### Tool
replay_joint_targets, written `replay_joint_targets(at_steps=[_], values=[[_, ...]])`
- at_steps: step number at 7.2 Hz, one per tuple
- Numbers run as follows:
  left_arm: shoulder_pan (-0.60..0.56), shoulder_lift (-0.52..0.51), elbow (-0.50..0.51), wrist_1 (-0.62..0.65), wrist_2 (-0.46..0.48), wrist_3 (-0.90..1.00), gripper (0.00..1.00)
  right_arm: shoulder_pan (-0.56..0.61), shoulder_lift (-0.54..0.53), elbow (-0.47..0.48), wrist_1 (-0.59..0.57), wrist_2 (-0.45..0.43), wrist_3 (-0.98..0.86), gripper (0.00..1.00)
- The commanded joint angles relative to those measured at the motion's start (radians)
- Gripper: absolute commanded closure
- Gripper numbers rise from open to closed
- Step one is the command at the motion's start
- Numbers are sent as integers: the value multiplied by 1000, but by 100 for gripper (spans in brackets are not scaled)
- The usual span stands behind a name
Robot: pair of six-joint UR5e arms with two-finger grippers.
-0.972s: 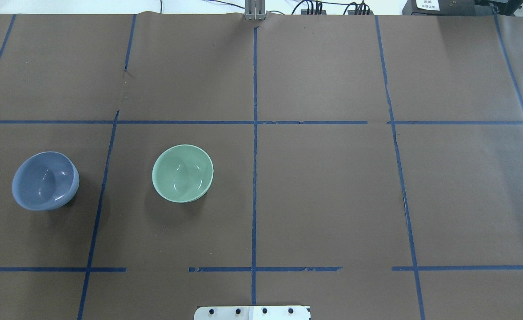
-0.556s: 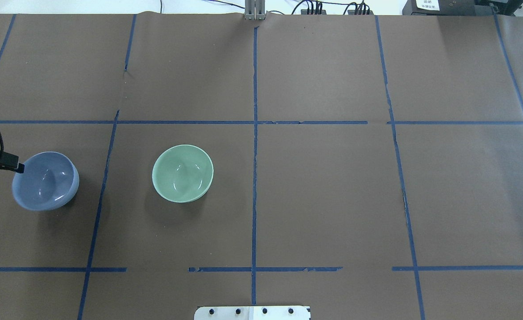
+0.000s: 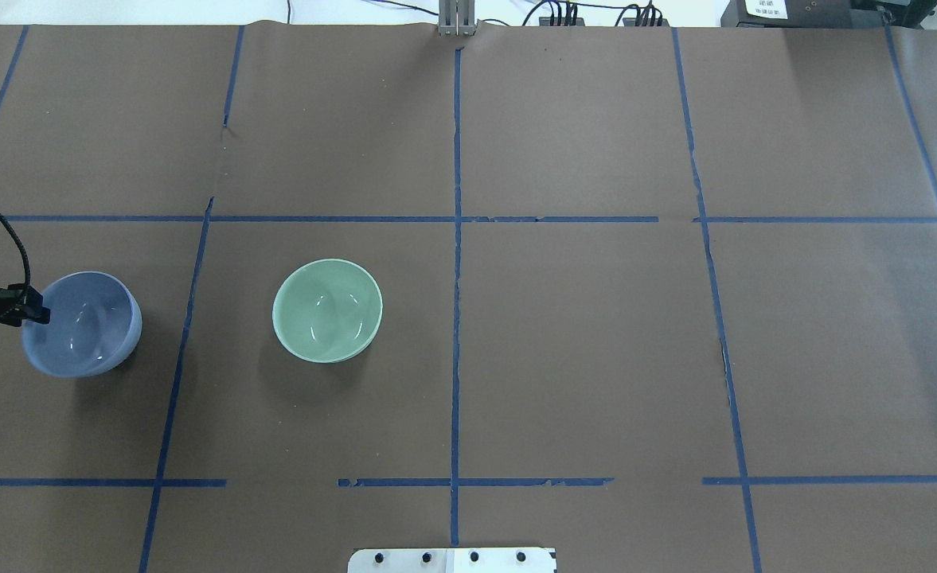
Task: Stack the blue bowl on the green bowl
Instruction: 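Move the left gripper down to the rim of the blue bowl and close it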
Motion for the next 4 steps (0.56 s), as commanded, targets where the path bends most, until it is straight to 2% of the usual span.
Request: replay_joint_targets(at_steps=[1, 2, 4], values=[[1, -6, 0, -2, -4, -1, 96, 0, -1, 0, 0, 0, 0, 0], [-1, -6, -9, 1, -4, -1, 100, 0, -1, 0, 0, 0, 0, 0], [-11, -15, -69, 35, -24, 0, 100, 1, -1, 0, 0, 0, 1, 0]])
